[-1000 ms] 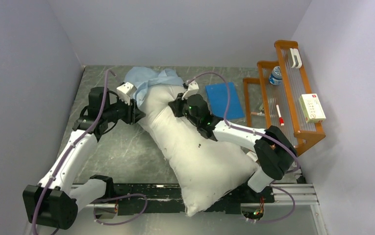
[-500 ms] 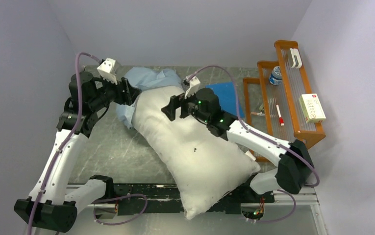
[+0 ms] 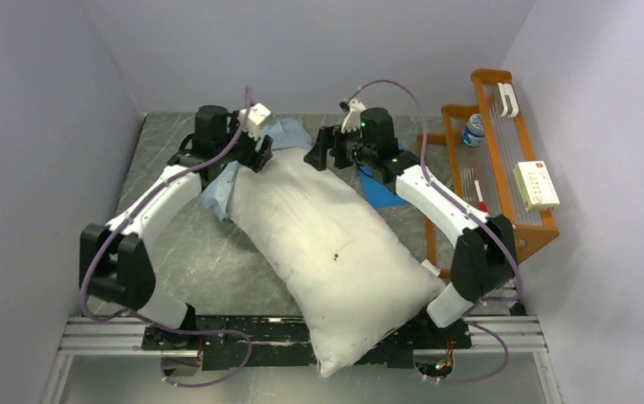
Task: Put the pillow into the pillowcase
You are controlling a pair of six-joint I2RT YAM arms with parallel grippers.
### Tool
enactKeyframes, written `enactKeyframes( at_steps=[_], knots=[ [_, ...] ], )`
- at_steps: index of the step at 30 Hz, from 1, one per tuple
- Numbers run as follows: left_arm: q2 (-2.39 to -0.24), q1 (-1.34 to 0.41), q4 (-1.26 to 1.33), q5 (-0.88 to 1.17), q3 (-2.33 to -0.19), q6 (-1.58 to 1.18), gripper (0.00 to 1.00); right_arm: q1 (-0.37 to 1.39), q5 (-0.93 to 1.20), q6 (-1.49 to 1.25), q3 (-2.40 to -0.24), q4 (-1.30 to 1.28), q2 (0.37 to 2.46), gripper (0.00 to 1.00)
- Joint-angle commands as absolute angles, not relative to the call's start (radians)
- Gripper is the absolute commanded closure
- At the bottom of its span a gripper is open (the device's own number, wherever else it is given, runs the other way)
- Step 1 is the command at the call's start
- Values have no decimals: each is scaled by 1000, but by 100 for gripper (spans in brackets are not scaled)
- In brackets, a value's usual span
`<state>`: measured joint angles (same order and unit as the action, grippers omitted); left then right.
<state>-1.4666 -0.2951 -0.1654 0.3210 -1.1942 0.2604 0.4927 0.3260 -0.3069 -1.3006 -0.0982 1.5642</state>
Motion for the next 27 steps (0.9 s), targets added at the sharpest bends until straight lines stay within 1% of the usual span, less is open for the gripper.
enactKeyframes(
  at_steps=[1,6,11,16,21,27],
  knots=[
    [-1577,-349,-137,244,-1334,458,26,486,462,-253,-1341,-233,1637,4],
    [-1658,-352,-77,216,-1360,532,26,486,437,-229,-1303,-234,1639,4],
    [-1683,-353,-90,335,-1343,637,26,485,437,-227,-1265,-222,1631,5],
    [-1665,-353,-15,386,-1294,628,24,484,434,-230,-1253,-209,1626,4],
    [-1657,-353,-44,469,-1307,665,24,485,427,-234,-1241,-192,1613,4],
    [-1686,-353,-70,423,-1300,737,24,485,434,-246,-1239,-185,1610,4]
  ],
)
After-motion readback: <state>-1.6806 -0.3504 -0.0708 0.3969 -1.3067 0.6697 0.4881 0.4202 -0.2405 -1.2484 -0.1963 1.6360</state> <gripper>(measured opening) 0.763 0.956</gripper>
